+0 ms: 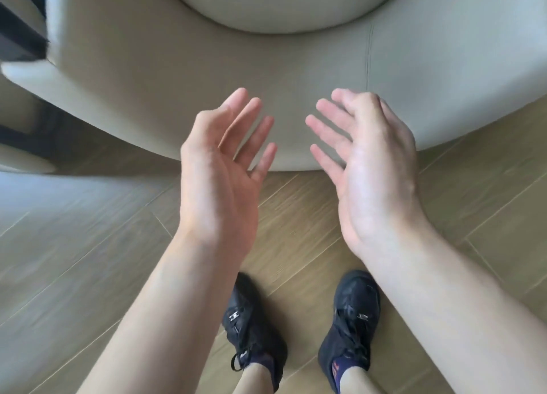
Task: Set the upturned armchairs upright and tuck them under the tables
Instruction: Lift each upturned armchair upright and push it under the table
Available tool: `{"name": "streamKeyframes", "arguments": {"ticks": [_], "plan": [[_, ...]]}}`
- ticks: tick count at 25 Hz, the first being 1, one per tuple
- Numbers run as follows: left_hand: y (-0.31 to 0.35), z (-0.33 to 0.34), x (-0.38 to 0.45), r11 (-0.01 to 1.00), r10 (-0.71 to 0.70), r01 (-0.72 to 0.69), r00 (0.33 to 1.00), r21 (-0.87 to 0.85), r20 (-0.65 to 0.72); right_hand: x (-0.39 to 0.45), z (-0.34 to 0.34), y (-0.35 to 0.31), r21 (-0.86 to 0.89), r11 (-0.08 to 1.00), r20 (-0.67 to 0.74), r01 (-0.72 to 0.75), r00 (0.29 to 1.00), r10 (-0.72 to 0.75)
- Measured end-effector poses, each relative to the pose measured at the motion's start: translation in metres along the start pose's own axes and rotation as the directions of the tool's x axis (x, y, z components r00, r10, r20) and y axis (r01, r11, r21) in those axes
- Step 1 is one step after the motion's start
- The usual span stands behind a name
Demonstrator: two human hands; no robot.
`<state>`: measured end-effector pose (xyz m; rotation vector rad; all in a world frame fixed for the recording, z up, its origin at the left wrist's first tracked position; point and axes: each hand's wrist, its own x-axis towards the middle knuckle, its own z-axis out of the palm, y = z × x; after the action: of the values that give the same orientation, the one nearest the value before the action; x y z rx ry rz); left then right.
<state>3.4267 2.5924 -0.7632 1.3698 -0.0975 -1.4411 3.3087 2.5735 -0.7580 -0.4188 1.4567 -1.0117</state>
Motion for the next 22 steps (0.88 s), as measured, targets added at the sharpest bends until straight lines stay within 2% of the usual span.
{"name": "streamKeyframes", "arguments": {"ticks": [5, 8, 10, 12, 17, 22], "plan": [[-0.073, -0.044, 0.073, 0.985, -0.122, 0.110, 0.988, -0.132, -0.092, 0.077, -0.021, 0.090, 0.140, 0.970, -0.057, -0.199, 0.976, 0.209], [-0.122, -0.067, 0.119, 0.942, -0.263, 0.204, 0.942, -0.265, -0.208, 0.120, -0.036, 0.142, 0.186, 0.923, -0.100, -0.336, 0.928, 0.359], [-0.147, -0.077, 0.145, 0.920, -0.308, 0.207, 0.908, -0.334, -0.285, 0.143, -0.044, 0.168, 0.207, 0.896, -0.125, -0.393, 0.898, 0.423], [-0.162, -0.082, 0.171, 0.918, -0.302, 0.186, 0.899, -0.349, -0.317, 0.165, -0.050, 0.184, 0.217, 0.889, -0.130, -0.404, 0.891, 0.436], [-0.166, -0.090, 0.214, 0.936, -0.261, 0.169, 0.921, -0.307, -0.288, 0.202, -0.057, 0.192, 0.308, 0.898, -0.173, -0.315, 0.909, 0.378], [-0.180, -0.096, 0.230, 0.947, -0.206, 0.116, 0.934, -0.298, -0.292, 0.218, -0.064, 0.206, 0.430, 0.859, -0.098, -0.279, 0.931, 0.352]]}}
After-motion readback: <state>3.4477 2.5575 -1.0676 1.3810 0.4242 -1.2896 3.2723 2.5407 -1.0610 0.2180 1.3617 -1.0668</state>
